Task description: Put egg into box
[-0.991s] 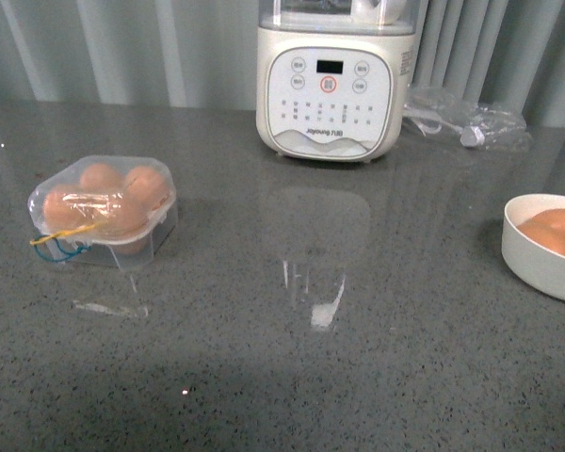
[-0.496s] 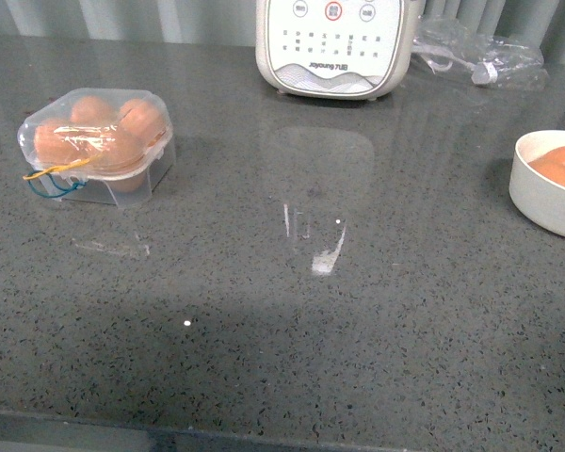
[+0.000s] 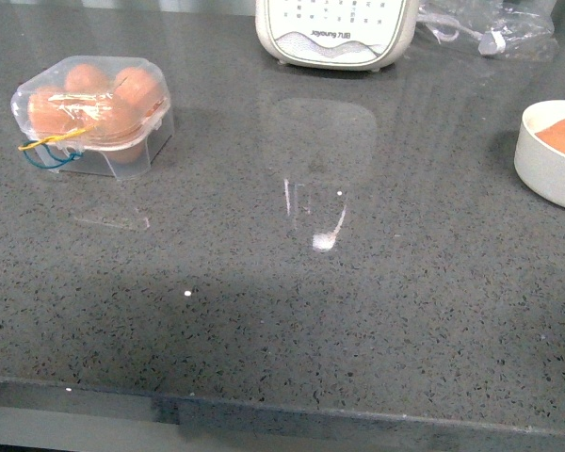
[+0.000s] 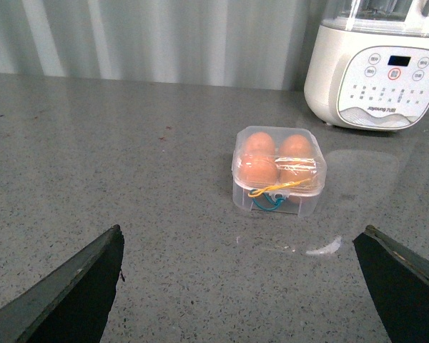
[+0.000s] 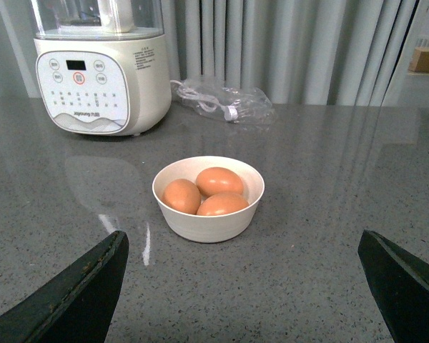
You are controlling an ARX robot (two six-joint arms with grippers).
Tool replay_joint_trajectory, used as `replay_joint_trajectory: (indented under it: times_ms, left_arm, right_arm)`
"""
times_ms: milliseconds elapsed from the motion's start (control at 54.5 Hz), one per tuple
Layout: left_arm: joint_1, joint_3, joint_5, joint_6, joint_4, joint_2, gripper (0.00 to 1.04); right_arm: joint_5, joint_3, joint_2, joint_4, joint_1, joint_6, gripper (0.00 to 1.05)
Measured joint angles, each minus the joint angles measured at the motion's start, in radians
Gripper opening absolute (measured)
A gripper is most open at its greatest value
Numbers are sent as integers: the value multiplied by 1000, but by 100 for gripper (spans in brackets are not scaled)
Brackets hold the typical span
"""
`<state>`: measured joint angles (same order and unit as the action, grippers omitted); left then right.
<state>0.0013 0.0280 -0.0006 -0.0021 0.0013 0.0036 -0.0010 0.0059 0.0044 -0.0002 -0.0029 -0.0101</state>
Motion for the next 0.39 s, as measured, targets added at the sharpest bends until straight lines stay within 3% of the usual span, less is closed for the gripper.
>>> replay_joint_trajectory:
  times_ms: [386]
  left_arm:
    - [0, 0, 0, 0, 0, 0, 98]
  right_arm:
    - [0, 0, 0, 0, 0, 0, 97]
